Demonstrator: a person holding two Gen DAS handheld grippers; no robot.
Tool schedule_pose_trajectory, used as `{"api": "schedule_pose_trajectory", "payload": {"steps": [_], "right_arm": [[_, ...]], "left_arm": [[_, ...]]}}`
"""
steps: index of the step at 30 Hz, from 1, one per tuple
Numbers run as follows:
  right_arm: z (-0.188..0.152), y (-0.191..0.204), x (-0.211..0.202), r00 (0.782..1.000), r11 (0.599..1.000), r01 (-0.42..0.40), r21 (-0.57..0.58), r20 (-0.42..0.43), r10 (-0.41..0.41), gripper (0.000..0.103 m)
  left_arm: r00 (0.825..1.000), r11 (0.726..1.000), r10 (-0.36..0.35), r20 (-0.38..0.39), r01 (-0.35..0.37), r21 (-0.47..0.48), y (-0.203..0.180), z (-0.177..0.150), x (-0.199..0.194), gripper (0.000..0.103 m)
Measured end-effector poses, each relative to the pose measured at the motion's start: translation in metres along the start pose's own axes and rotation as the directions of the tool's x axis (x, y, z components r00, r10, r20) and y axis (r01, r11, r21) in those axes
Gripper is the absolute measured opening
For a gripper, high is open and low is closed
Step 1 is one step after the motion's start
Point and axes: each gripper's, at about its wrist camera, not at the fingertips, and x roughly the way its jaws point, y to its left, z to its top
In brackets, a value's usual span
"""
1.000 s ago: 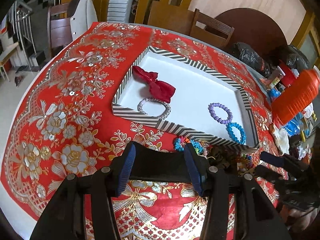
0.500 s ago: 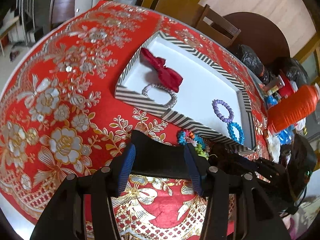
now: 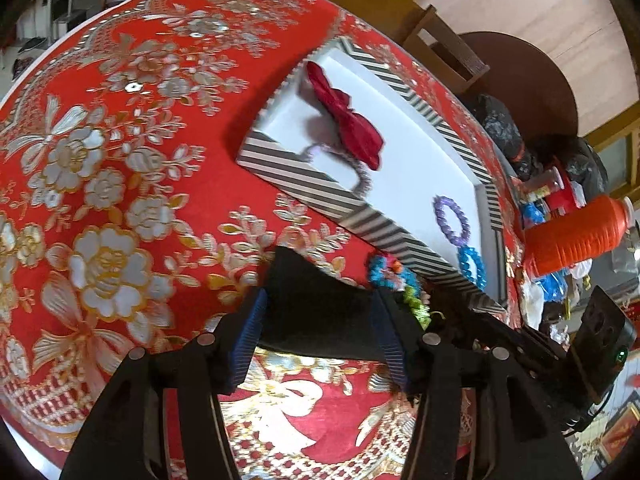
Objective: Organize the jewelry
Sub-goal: 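Grasp the black velvet pouch with the left tool while the right tool grasps the leopard-print bow clip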
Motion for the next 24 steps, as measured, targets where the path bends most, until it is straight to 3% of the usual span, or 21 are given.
{"api": "schedule_pose_trajectory", "payload": {"steps": [1, 2, 4, 5, 9, 10, 12, 14, 15, 16, 18, 24], "right_arm": [[0.000, 0.000, 0.000, 1.000, 1.000, -0.001, 0.010, -0.008, 0.001, 0.014], [0.001, -0.001, 0.001, 1.000, 1.000, -0.003, 0.017, -0.017, 0.003, 0.026], [0.001, 0.000, 0.001, 1.000, 1.000, -0.002, 0.007, -0.018, 0.002, 0.042], [0.001, 0.002, 0.003, 1.000, 1.000, 0.002, -0.005, -0.018, -0.002, 0.042], [0.001, 0.004, 0.015, 0.999, 1.000, 0.013, -0.017, -0.048, -0.013, 0.042], [0.000, 0.003, 0.017, 0.999, 1.000, 0.008, -0.013, -0.052, -0.009, 0.039], [-0.004, 0.003, 0.021, 0.998, 1.000, -0.001, -0.009, -0.060, 0.000, 0.022], [-0.007, 0.004, 0.019, 0.999, 1.000, -0.003, -0.016, -0.047, 0.002, 0.017], [-0.007, 0.005, 0.016, 0.999, 1.000, -0.008, -0.017, -0.038, 0.008, 0.016], [-0.007, 0.005, 0.011, 0.999, 1.000, -0.024, -0.011, -0.024, 0.023, 0.014], [-0.005, 0.005, -0.002, 0.999, 0.999, -0.052, -0.001, 0.010, 0.052, 0.013], [0.005, 0.006, -0.046, 0.987, 0.993, -0.119, 0.016, 0.111, 0.116, 0.012]], "left_arm": [[1.000, 1.000, -0.010, 0.001, 0.010, -0.014, 0.003, 0.001, -0.001, 0.065], [1.000, 1.000, -0.019, 0.001, 0.019, -0.023, 0.007, 0.002, -0.004, 0.065], [1.000, 0.999, -0.023, 0.000, 0.023, -0.025, 0.010, 0.002, -0.004, 0.066], [1.000, 1.000, -0.021, -0.005, 0.021, -0.019, 0.009, 0.002, -0.003, 0.066], [0.999, 1.000, -0.018, -0.027, 0.018, 0.003, 0.003, -0.003, 0.004, 0.070], [0.999, 1.000, -0.014, -0.029, 0.014, 0.010, 0.001, -0.004, 0.006, 0.071], [0.999, 1.000, 0.002, -0.033, -0.001, 0.020, -0.002, -0.004, 0.007, 0.071], [0.999, 1.000, 0.011, -0.033, -0.010, 0.025, -0.004, -0.005, 0.008, 0.071], [0.999, 0.999, 0.028, -0.032, -0.026, 0.034, -0.005, -0.005, 0.008, 0.066], [0.999, 0.998, 0.040, -0.032, -0.039, 0.039, -0.006, -0.006, 0.008, 0.048], [0.999, 0.999, 0.024, -0.045, -0.023, 0.034, -0.005, -0.008, 0.009, 0.033], [1.000, 0.997, -0.019, -0.006, 0.019, 0.079, -0.018, -0.010, -0.011, 0.025]]}}
